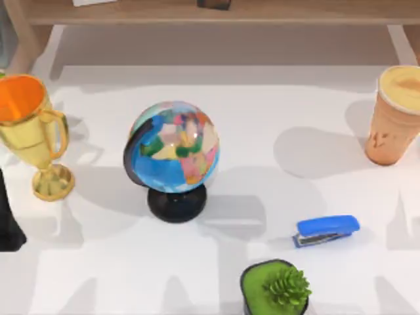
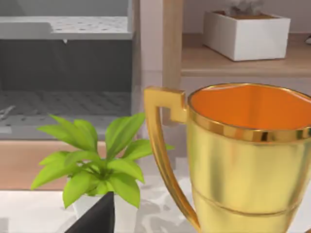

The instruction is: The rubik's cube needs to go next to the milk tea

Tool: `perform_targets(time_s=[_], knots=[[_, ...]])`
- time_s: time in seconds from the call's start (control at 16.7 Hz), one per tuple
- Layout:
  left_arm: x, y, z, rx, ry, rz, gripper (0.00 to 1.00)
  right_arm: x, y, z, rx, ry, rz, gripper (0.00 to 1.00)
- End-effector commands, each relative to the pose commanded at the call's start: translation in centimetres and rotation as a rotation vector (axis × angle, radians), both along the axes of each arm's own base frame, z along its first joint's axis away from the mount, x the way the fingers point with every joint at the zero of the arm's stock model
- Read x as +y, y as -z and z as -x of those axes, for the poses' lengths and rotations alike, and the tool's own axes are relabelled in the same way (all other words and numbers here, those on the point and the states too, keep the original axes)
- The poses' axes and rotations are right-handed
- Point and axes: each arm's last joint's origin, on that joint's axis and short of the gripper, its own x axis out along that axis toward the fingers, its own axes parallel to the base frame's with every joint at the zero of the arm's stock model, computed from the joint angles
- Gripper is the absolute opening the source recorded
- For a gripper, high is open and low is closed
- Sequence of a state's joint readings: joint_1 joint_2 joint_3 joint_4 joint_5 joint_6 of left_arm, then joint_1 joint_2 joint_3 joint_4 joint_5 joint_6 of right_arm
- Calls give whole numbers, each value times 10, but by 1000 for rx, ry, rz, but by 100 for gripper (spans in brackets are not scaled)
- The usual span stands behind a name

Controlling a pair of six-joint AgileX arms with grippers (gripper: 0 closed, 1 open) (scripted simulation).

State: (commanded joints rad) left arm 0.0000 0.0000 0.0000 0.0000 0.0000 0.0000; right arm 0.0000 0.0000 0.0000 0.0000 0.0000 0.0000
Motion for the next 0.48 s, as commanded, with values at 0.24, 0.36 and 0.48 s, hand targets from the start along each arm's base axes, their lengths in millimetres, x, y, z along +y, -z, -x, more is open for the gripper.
perform_targets(time_s=[0.24, 0.36, 0.48], knots=[[0, 0, 0, 0, 0, 0, 100, 1, -8, 0, -1, 0, -1, 100], [0, 0, 0, 0, 0, 0, 100, 4, -27, -1, -2, 0, -3, 100], [0, 0, 0, 0, 0, 0, 100, 8, -57, -6, -5, 0, -5, 100]])
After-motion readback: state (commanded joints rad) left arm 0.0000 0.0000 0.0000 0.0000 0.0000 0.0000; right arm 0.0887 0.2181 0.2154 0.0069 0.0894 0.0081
